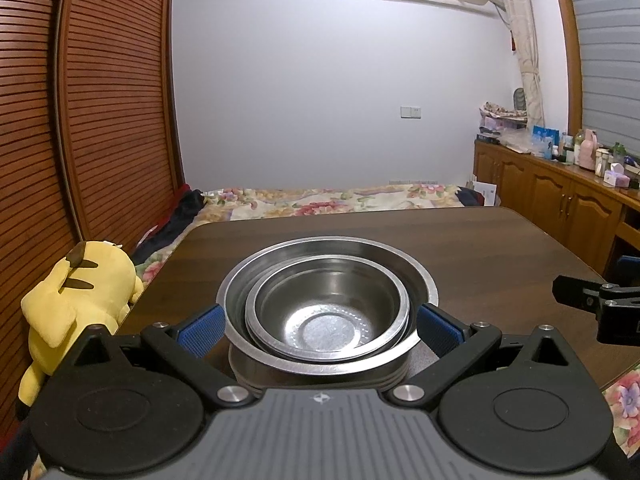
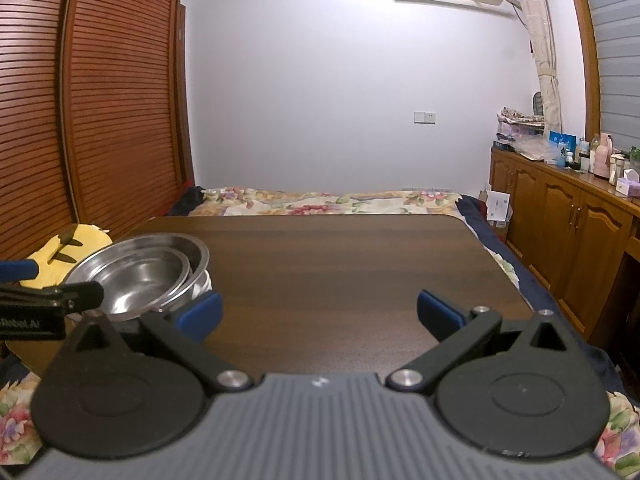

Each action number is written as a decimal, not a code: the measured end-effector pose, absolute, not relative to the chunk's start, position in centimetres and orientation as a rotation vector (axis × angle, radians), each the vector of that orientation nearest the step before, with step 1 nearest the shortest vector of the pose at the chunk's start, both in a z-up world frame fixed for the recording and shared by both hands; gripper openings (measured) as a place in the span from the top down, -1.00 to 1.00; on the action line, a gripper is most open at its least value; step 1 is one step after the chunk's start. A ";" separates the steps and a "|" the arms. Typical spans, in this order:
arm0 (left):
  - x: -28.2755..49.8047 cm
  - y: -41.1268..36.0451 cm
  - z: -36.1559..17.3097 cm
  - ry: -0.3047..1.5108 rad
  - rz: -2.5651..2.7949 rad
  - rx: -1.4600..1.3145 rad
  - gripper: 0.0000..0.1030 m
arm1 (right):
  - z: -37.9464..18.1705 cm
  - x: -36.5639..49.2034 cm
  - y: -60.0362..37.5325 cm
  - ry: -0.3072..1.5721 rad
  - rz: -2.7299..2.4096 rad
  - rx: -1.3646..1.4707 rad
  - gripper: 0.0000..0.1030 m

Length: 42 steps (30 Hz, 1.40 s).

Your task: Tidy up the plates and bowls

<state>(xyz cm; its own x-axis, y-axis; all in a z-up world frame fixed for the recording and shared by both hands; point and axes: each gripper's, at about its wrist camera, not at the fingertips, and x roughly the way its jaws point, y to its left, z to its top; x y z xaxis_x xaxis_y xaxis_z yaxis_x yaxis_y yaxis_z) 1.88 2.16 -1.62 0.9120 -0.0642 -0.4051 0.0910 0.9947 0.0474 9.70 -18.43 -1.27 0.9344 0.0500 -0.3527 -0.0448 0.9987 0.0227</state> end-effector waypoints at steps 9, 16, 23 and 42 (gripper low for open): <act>1.8 2.2 -1.6 0.415 -0.082 0.067 -1.00 | -1.3 9.8 -18.7 0.363 0.042 0.021 -1.00; 1.6 2.1 -1.5 0.415 -0.084 0.066 -1.00 | -1.3 9.9 -18.6 0.367 0.041 0.021 -1.00; 1.5 2.2 -1.5 0.414 -0.084 0.069 -1.00 | -1.4 9.9 -18.6 0.368 0.043 0.022 -1.00; 1.6 2.0 -1.5 0.423 -0.089 0.068 -1.00 | -1.6 9.9 -18.8 0.368 0.042 0.024 -1.00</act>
